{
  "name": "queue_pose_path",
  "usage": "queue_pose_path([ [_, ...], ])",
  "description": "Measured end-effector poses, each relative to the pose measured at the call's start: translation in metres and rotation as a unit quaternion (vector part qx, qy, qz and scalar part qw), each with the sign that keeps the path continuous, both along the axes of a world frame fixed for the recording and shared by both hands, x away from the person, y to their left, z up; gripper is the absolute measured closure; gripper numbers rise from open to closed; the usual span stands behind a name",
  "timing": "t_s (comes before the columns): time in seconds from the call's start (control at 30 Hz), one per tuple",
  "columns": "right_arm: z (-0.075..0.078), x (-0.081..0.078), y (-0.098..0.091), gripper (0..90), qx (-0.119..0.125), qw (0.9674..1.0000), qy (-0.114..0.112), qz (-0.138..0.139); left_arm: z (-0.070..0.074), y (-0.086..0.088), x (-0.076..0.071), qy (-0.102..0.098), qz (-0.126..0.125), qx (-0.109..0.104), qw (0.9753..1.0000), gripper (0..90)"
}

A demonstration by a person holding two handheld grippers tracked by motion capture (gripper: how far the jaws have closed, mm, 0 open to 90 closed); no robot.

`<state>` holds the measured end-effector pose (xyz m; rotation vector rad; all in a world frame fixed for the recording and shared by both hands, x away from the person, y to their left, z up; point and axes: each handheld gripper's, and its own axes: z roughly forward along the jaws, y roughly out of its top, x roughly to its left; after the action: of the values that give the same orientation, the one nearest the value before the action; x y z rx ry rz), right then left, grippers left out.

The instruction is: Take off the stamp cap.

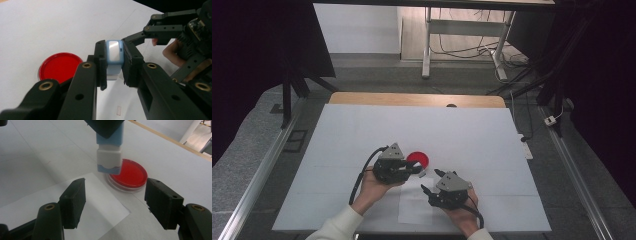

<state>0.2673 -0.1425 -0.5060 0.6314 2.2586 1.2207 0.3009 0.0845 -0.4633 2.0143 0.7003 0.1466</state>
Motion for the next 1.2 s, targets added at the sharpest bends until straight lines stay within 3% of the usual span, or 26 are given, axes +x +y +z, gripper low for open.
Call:
queue_pose_path([
  [0.47, -0.003, 0.006, 0.013, 36.9, -0.006, 1.0, 0.0, -0.002, -0.003, -0.003, 0.0, 0.005, -0.003, 0.0, 1.0, 75.3],
  [1.2, -0.007, 0.011, 0.024, 54.7, -0.013, 0.9998, 0.005, -0.012, -0.003, -0.003, 0.0, 0.004, 0.0, -0.002, 1.0, 75.3],
])
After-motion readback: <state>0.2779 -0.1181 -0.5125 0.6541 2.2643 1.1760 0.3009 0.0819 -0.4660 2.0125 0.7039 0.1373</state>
